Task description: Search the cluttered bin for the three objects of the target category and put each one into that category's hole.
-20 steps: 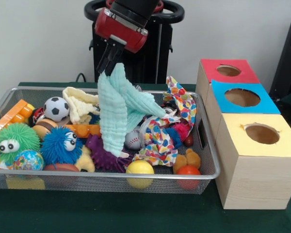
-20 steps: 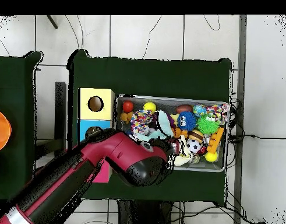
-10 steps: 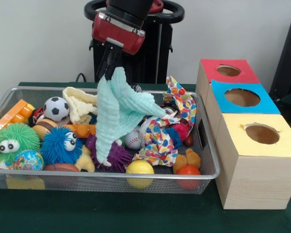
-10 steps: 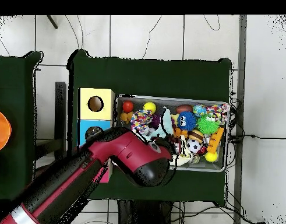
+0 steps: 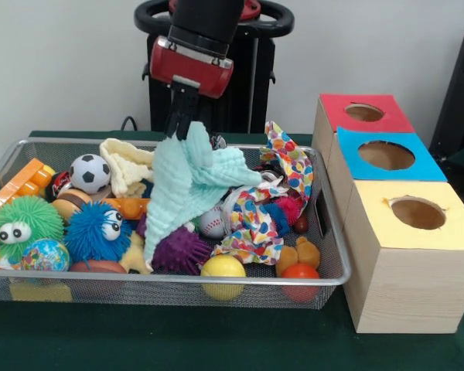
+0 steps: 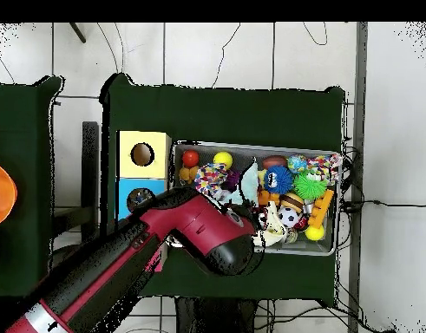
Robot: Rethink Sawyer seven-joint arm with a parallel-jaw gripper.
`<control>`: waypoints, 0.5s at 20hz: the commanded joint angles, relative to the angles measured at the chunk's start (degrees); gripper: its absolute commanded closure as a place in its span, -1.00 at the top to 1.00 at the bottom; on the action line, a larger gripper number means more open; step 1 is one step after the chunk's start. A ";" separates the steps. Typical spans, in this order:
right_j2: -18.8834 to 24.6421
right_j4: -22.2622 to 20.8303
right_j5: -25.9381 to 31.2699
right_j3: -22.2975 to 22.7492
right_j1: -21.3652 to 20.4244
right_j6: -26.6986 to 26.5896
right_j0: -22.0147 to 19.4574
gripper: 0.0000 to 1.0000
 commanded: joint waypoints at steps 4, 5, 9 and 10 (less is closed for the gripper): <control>13.41 2.42 -9.76 -3.10 -2.43 7.39 -2.73 -1.00; 13.55 2.32 -9.86 -3.09 -2.55 7.39 -2.83 -1.00; 13.81 1.96 -10.17 -3.18 -2.67 7.03 -2.99 -1.00; 13.68 1.81 -10.04 -3.19 -2.52 6.74 -2.87 -1.00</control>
